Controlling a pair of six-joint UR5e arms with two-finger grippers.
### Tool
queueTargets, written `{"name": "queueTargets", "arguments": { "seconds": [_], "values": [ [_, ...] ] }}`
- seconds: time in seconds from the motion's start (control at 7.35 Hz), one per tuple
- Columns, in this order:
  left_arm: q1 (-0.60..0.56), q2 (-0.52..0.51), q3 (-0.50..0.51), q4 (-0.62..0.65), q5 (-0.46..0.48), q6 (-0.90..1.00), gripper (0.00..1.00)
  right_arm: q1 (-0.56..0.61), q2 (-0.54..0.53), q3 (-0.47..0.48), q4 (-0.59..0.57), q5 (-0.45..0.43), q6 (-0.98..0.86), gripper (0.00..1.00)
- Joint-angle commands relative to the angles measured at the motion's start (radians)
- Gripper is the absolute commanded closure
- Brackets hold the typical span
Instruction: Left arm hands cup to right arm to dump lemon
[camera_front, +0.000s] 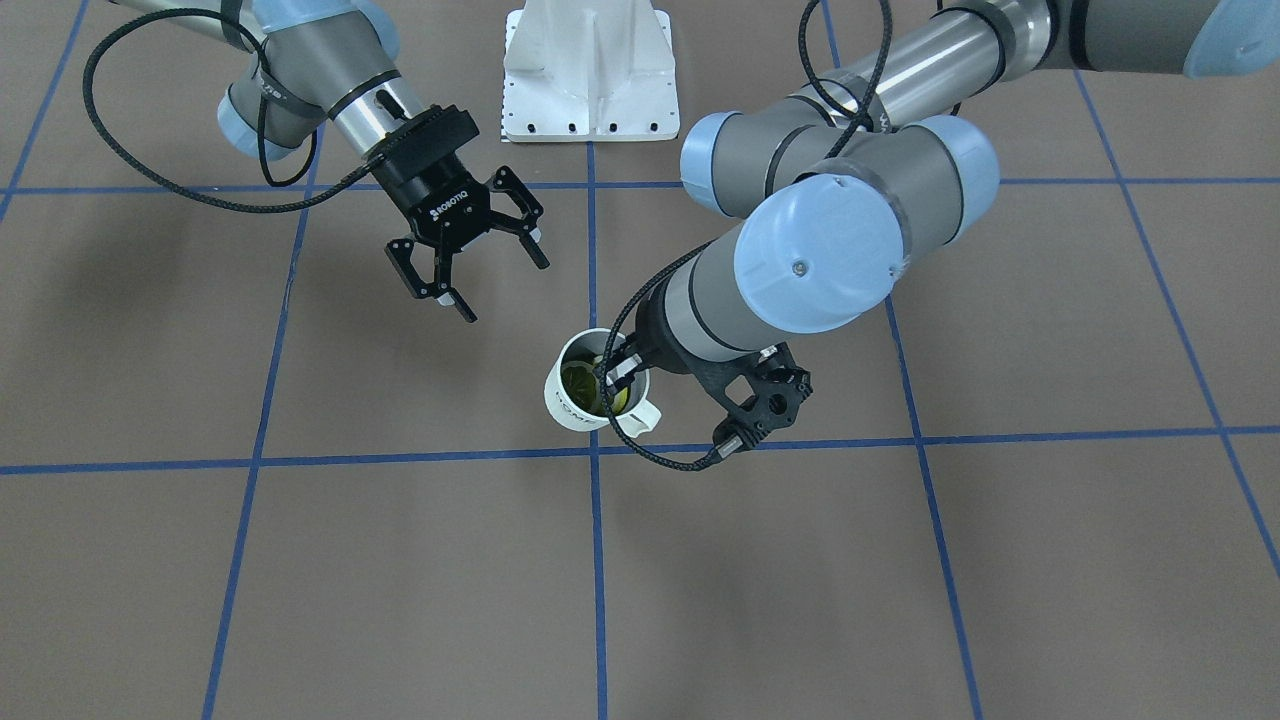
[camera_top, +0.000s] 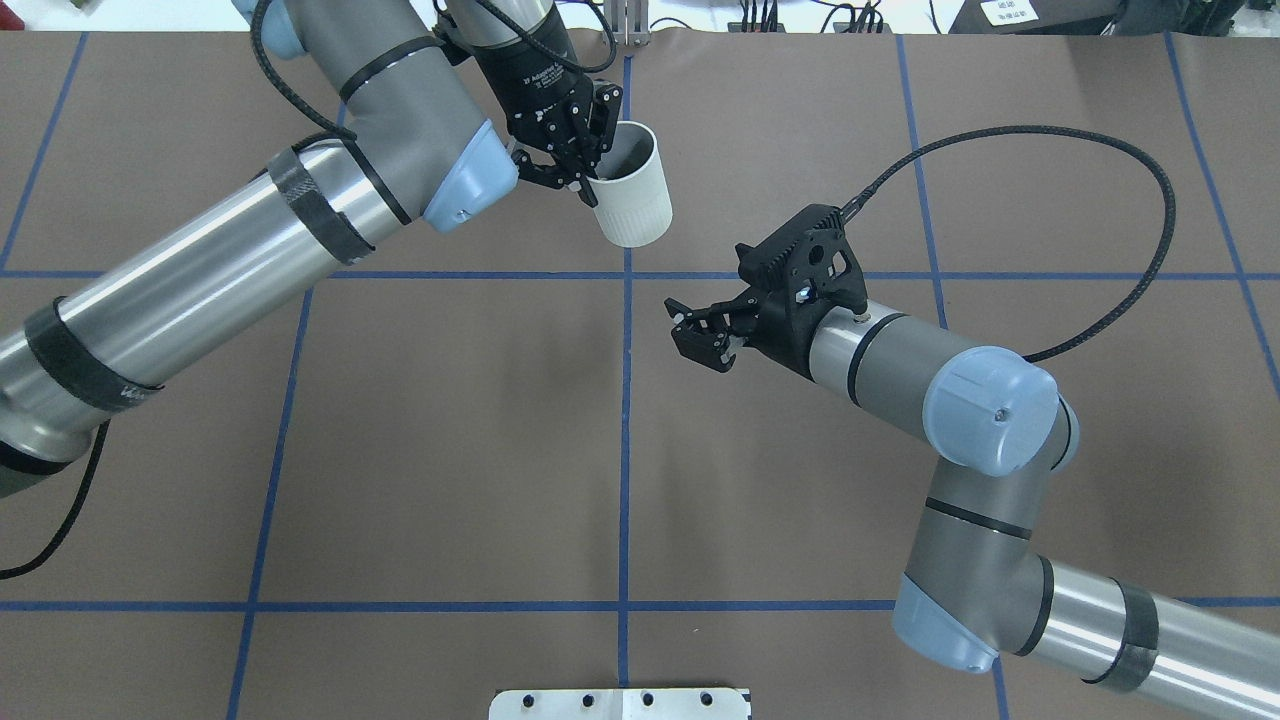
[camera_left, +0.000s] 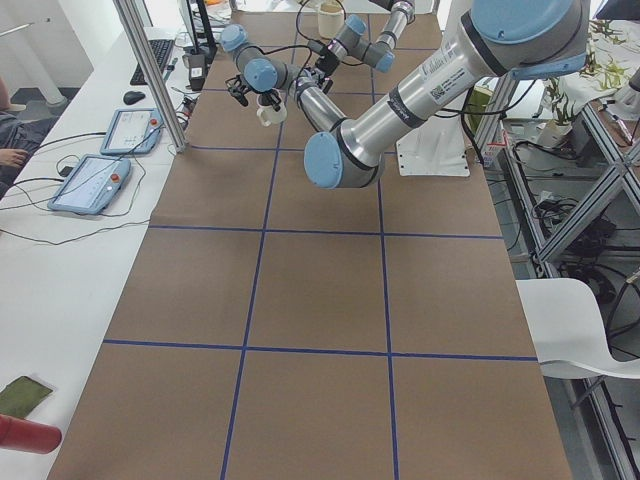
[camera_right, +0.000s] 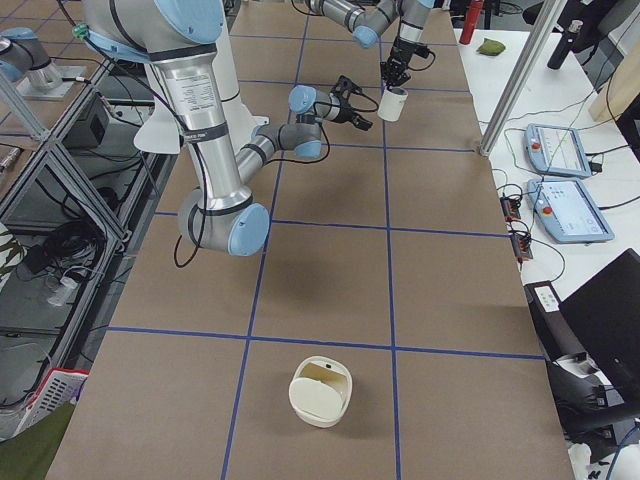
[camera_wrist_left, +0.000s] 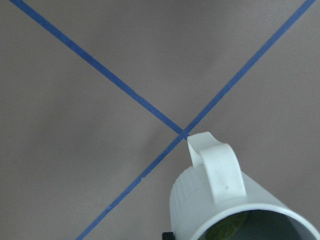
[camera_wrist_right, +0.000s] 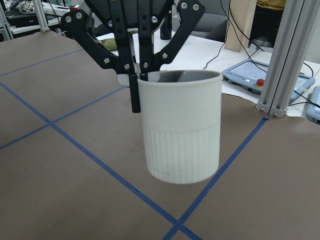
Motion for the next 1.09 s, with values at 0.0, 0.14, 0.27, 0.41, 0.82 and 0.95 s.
{"name": "queueTargets", "arguments": {
  "seconds": [0.0,0.14,0.27,0.41,0.82,0.95],
  "values": [
    [0.045,-0.004,-0.001,-0.003,-0.001,-0.017,1.00,-0.004,0.002,-0.007,-0.002,-0.009,-0.014,0.02],
    [0.056,-0.006,-0.001,-0.003,-0.001,-0.023,1.00,-0.006,0.002,-0.013,-0.002,-0.020,-0.018,0.02],
    [0.063,-0.015,-0.001,-0.003,-0.001,-0.023,1.00,-0.004,0.002,-0.017,-0.002,-0.022,-0.018,0.02],
    [0.065,-0.024,-0.003,-0.001,-0.003,-0.037,1.00,-0.006,0.002,-0.019,-0.002,-0.022,-0.018,0.02],
    [0.074,-0.041,-0.001,-0.001,-0.003,-0.049,1.00,-0.006,0.002,-0.020,-0.002,-0.023,-0.018,0.02],
    [0.080,-0.043,-0.003,-0.001,-0.003,-0.051,1.00,-0.004,0.002,-0.022,-0.002,-0.023,-0.018,0.02]
  ]
}}
